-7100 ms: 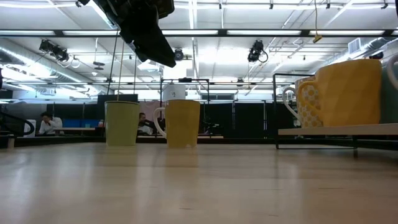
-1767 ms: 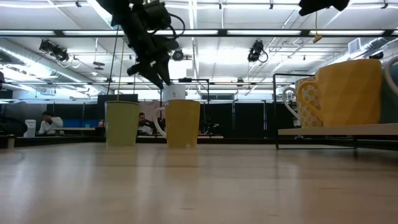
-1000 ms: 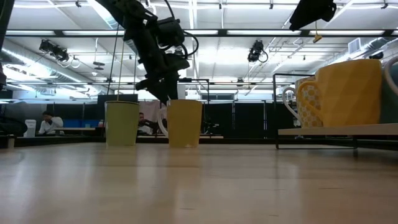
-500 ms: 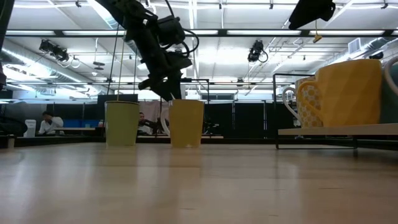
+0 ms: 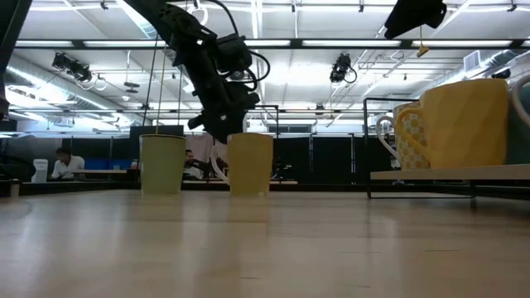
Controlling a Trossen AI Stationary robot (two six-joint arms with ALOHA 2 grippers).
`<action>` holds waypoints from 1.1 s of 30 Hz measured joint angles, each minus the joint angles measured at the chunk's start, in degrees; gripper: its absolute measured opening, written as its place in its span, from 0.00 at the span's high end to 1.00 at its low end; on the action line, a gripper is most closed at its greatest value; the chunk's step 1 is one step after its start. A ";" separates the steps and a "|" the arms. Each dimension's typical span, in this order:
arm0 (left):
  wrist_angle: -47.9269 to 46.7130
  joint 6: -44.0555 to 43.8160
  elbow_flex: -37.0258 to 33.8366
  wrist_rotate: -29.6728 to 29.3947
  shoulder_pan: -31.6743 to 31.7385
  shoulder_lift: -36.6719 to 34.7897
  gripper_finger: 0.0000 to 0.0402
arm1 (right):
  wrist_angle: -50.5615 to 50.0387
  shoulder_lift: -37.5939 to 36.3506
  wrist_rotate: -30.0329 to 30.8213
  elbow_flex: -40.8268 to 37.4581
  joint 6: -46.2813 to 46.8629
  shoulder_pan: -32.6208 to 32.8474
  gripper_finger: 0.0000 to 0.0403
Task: Place coffee mugs
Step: Put the yellow white mug on the shelf
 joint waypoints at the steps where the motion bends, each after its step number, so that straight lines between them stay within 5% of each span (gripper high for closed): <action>1: -0.14 -0.02 -0.05 0.03 -0.02 0.00 0.68 | -0.02 0.00 0.00 0.00 0.00 0.00 0.67; 11: 0.05 0.13 -0.09 0.27 -0.98 -0.09 0.92 | 0.03 0.00 -0.04 0.00 0.00 0.00 0.67; 15: 1.27 -0.56 -0.13 5.09 -3.03 -0.11 0.92 | 0.07 -0.55 -0.93 0.00 0.02 0.00 0.67; 23: 3.41 -4.53 1.48 8.51 -14.54 -0.04 0.93 | 0.13 -1.51 -1.84 0.00 0.02 -0.16 0.67; 33: 7.88 -13.66 2.49 3.73 -31.43 0.37 0.93 | 0.23 -1.53 -3.50 0.00 0.02 -1.40 0.67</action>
